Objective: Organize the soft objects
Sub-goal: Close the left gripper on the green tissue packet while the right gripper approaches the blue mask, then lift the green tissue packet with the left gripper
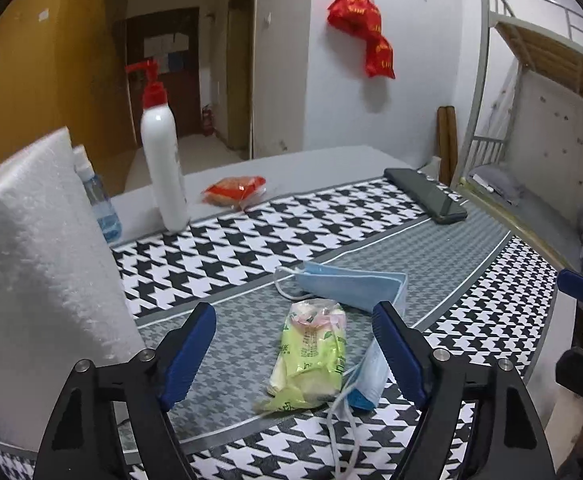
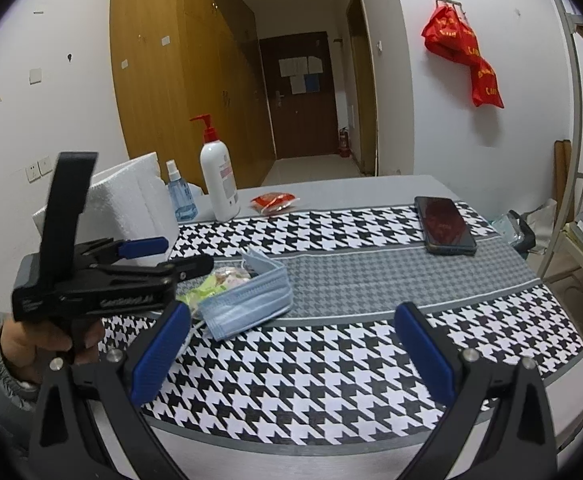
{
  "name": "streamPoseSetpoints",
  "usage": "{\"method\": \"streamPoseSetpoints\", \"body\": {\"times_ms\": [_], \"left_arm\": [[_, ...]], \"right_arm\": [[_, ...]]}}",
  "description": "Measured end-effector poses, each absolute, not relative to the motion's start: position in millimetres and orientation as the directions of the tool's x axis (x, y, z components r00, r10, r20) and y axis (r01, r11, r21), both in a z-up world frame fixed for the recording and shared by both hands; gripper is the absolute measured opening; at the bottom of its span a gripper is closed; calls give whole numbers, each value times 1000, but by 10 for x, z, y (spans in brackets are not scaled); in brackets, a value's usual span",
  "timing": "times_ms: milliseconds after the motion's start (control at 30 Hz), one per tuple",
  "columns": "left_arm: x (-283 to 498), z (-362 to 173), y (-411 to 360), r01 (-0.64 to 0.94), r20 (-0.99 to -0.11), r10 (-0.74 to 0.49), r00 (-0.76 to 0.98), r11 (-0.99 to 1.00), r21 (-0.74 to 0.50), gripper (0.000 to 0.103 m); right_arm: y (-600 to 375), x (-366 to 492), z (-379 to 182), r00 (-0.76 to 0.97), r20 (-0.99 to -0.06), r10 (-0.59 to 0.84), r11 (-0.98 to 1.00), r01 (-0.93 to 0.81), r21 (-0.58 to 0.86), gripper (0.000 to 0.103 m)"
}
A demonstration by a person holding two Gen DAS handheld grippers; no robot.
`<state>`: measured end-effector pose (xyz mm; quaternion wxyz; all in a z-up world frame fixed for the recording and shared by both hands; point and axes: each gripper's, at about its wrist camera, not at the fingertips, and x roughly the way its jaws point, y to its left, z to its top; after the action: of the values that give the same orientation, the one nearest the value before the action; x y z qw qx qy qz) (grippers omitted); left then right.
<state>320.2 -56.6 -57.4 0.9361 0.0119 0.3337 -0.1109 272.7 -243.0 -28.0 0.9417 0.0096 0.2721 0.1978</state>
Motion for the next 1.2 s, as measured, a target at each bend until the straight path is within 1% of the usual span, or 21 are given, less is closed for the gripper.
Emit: {"method": "streamPoseSetpoints", "body": {"times_ms": [33, 133, 233, 333, 467, 567, 600, 667, 767, 967, 1200], "left_arm": [[3238, -606, -569, 217, -639, -203, 742, 975, -57, 81], [3311, -680, -586, 223, -660, -204, 723, 973, -56, 74], [3375, -751, -580, 227, -682, -207, 702, 972, -61, 60], [3406, -811, -573, 238, -697, -224, 681, 968, -79, 60], [3473, -893, -541, 272, -722, -306, 621, 948, -168, 60], [3497, -936, -577, 277, -734, -293, 613, 949, -148, 59], [3502, -957, -595, 282, -741, -292, 605, 949, -144, 55], [3510, -982, -627, 298, -749, -299, 591, 944, -141, 34], [3504, -994, -641, 305, -747, -294, 596, 944, -128, 28], [3401, -881, -491, 299, -686, -325, 651, 940, -162, 28], [3366, -818, -361, 260, -664, -301, 684, 952, -164, 28]], "right_arm": [[-2433, 2737, -290, 771, -512, 378, 921, -368, 126, 103], [-2433, 2781, -322, 760, -524, 383, 918, -375, 126, 103], [-2412, 2837, -367, 745, -541, 390, 913, -388, 124, 103], [-2384, 2868, -396, 730, -552, 404, 905, -407, 124, 103], [-2333, 2948, -448, 704, -579, 412, 896, -427, 118, 103], [-2307, 3006, -470, 687, -594, 419, 889, -443, 115, 103], [-2297, 3022, -473, 684, -597, 420, 887, -447, 111, 103], [-2281, 3049, -478, 676, -603, 424, 883, -458, 108, 103], [-2258, 3093, -487, 665, -612, 427, 877, -469, 102, 103], [-2167, 3238, -560, 634, -650, 418, 875, -474, 100, 103], [-1989, 3427, -634, 598, -699, 391, 873, -481, 77, 103]]}}
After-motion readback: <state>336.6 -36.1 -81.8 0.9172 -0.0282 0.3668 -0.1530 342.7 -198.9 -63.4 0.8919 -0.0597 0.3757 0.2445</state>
